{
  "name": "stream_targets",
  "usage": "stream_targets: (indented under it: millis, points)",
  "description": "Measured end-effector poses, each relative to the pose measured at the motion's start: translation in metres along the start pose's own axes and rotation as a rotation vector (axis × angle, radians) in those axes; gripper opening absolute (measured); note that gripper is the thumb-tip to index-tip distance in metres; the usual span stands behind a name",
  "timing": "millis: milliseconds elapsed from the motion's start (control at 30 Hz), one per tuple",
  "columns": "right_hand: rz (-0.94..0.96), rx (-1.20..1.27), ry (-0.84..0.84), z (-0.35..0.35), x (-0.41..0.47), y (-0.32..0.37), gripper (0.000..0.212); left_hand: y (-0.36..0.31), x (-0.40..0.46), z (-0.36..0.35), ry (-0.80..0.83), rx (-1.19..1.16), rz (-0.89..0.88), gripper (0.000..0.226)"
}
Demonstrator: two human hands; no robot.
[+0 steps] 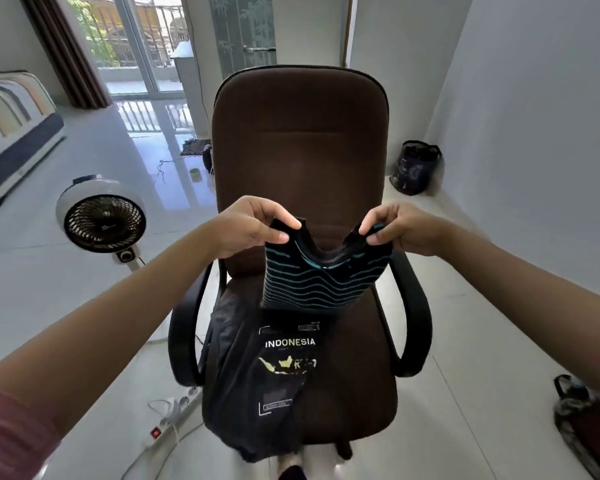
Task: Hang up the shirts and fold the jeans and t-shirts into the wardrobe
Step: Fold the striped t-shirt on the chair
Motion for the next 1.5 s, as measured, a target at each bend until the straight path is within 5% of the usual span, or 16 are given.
stream_targets:
  millis: [333,700,1233,1500]
  points:
    - [-0.159,-0.027,0.065,-0.085,-0.141,-0.145,0.027,0.106,-0.189,-0.098,0.039,0.038,0.178,0.032]
    - [-0.332,-0.062,0.084,-0.126,-0.197,-0.244,0.026,0.199,-0.270,-0.136,-0.015,-0.081,0.429,0.031]
    - [-0.398,-0.078,-0.152,-0.048,-0.012,-0.258,0.029,0.243,-0.093,-0.029,-0.412,0.086,0.504,0.029]
    - [-0.307,-0.588,-0.197,0.005,0.124,-0.302,0.023,0.337,0.033,0.033,-0.389,0.487,0.511,0.029]
Point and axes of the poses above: each hand's wrist, its own x-axis towards the middle knuckle, its own z-axis out of the back of the hand, y = z × x, the point moved 3 cm from there along x, towards the middle knuckle, and after that the axes turned 12 degrees about -y, right-handed, at the moved point
